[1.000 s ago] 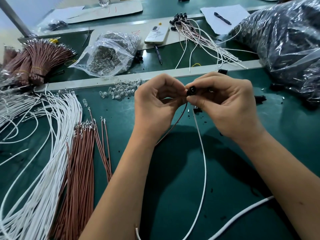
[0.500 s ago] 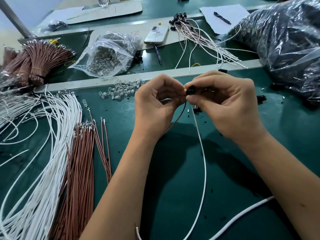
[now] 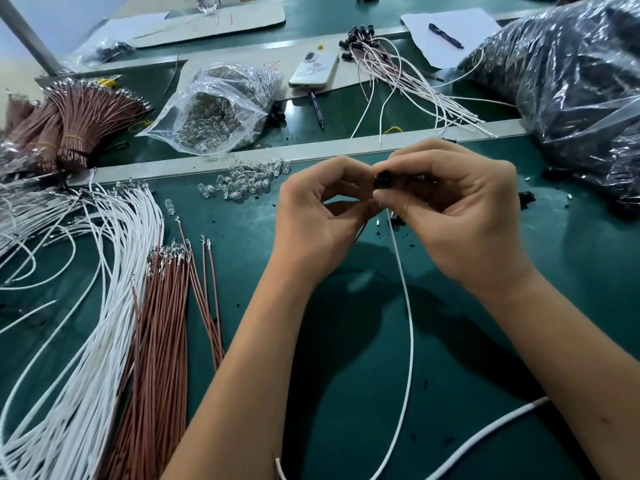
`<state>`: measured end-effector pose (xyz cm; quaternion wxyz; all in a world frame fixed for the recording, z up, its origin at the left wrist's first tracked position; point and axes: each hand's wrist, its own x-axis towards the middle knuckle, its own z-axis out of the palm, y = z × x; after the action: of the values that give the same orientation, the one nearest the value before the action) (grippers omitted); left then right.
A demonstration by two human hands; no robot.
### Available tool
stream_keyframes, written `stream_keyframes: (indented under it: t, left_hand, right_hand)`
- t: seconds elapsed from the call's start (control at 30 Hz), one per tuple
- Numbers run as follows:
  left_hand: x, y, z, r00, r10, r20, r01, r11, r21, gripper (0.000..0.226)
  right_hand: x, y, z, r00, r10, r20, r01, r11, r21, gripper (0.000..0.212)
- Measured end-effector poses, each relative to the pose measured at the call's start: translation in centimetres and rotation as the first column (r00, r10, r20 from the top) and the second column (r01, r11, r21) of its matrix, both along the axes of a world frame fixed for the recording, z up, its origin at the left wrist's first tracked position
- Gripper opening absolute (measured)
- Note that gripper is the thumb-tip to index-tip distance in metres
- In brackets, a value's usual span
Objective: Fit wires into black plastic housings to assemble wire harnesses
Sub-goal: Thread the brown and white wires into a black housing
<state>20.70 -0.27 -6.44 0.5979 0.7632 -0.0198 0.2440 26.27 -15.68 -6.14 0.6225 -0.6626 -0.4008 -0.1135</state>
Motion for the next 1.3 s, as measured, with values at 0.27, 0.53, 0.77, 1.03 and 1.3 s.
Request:
stream_keyframes:
  t: [0.27,0.53,0.77,1.03,1.3]
  left_hand:
    - [-0.2,0.3,0.3,1.000,0.003,-0.008,-0.003,0.999,-0.043,0.009]
    - [-0.1,0.5,0.2,1.000,0.022,0.008,-0.022,1.000,0.012,0.021]
    - [0.1,0.5,-0.2,1.000,0.006,0.010,-0.006,1.000,-0.014,0.026]
    - [0.0,0.2,0.0,0.994,-0.063,-0.087,0.052,0.991,-0.124,0.007]
    - [0.1,-0.2,-0.1,0.979,-0.063,-0.195,0.037,0.990,-0.135,0.009]
  right_hand:
    - [-0.1,-0.1,0.3,0.998,-0.014,0.060,0.016,0.999,-0.042,0.021]
    - [-0.3,0.0,0.3,0.994,-0.022,0.111,0.028,0.998,-0.051,0.019]
    - [-0.3,-0.1,0.2,0.999,-0.006,0.044,0.008,0.999,-0.047,0.022]
    - [0.3,-0.2,-0.1,0.960,0.036,-0.276,-0.021,0.998,0.057,0.020]
    - [0.6,0.1,-0.8,0.803,0.135,-0.581,-0.027,0.981,0.190,0.019]
